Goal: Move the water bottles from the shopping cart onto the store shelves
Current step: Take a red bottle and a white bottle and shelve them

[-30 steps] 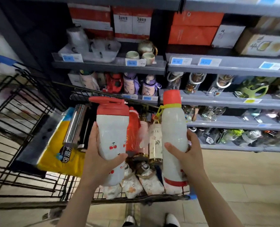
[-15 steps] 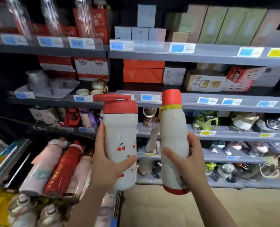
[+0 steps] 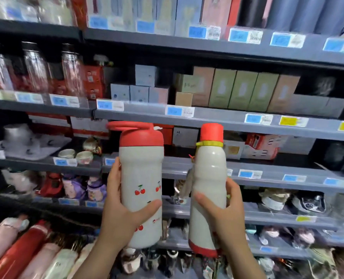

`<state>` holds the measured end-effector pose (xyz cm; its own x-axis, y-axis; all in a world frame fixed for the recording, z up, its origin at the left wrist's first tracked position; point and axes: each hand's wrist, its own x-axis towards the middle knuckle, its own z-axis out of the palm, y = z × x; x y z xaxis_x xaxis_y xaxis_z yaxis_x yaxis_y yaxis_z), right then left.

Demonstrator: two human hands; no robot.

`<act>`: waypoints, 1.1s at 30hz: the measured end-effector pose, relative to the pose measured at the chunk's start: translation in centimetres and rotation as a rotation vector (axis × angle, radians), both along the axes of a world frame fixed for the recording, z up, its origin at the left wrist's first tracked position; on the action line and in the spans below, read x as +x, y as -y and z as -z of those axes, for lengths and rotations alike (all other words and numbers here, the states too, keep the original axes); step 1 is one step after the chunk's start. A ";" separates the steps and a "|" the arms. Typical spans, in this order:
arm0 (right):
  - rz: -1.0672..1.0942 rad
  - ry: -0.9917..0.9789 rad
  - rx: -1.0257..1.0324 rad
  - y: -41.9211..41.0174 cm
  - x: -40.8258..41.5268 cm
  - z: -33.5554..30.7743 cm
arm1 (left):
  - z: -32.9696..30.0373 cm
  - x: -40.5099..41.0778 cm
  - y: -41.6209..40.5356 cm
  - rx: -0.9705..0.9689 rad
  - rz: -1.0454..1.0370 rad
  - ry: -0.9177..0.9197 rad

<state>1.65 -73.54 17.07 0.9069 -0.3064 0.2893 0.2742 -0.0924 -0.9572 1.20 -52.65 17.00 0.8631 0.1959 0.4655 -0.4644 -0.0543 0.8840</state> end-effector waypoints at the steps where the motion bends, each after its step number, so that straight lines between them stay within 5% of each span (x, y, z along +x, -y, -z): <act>1: 0.001 0.016 -0.001 0.1 0.9 -0.8 | -0.5 0.8 0.0 -0.010 -0.001 0.016; 25: -0.192 0.579 0.221 -2.4 26.0 -37.4 | -21.2 22.7 0.0 -0.119 -0.008 0.482; 33: 0.072 0.816 0.016 0.8 33.9 -43.4 | -23.4 23.6 0.9 -0.105 -0.143 0.550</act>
<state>35.59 -74.30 60.50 0.3911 -0.3655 0.8447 0.8787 -0.1246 -0.4608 24.83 -53.58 40.40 0.4609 0.3623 0.8101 -0.8519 -0.0751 0.5182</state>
